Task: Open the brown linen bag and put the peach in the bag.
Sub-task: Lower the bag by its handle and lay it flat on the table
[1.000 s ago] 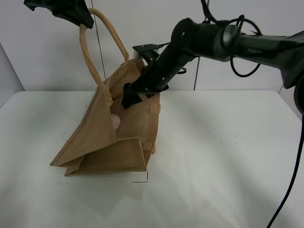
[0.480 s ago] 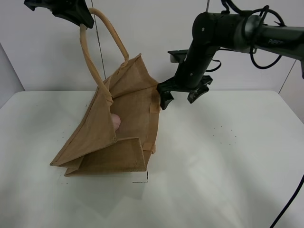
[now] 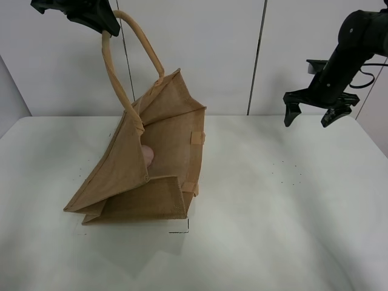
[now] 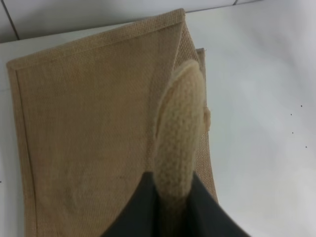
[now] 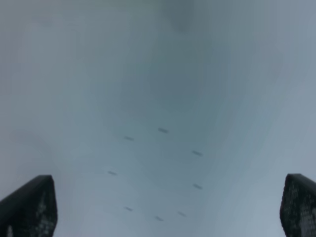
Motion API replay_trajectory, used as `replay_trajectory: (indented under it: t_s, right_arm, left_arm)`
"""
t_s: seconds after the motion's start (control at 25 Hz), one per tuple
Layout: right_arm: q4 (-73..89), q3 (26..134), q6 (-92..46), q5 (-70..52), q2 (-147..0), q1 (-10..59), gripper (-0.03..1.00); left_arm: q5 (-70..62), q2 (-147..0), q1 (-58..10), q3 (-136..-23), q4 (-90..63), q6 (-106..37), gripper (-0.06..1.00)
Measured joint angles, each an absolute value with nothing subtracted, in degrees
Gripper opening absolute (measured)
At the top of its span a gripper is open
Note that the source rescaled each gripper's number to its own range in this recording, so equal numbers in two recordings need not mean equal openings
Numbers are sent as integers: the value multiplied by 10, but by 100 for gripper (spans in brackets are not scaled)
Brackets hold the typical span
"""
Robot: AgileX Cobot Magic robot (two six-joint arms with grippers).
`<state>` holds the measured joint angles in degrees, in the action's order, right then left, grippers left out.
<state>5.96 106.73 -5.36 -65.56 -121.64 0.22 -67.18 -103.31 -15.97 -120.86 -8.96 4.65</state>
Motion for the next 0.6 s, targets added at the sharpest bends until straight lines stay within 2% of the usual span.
replay_trajectory:
  t_s: [0.24,0.36,0.6]
  right_arm:
    - [59,1062,-54,-691,-1214,-7,100]
    - [59,1024,-54,-692,-1190,-7,100]
    - [59,832,-54,-692,-1054,-7,100]
  left_arm:
    - [-672,-1033,-160,-1209,-90,46,0]
    - [-672,-1033,-160,-1209,-90,46,0]
    - [-672,-1033,-160,-1209,-90,46,0]
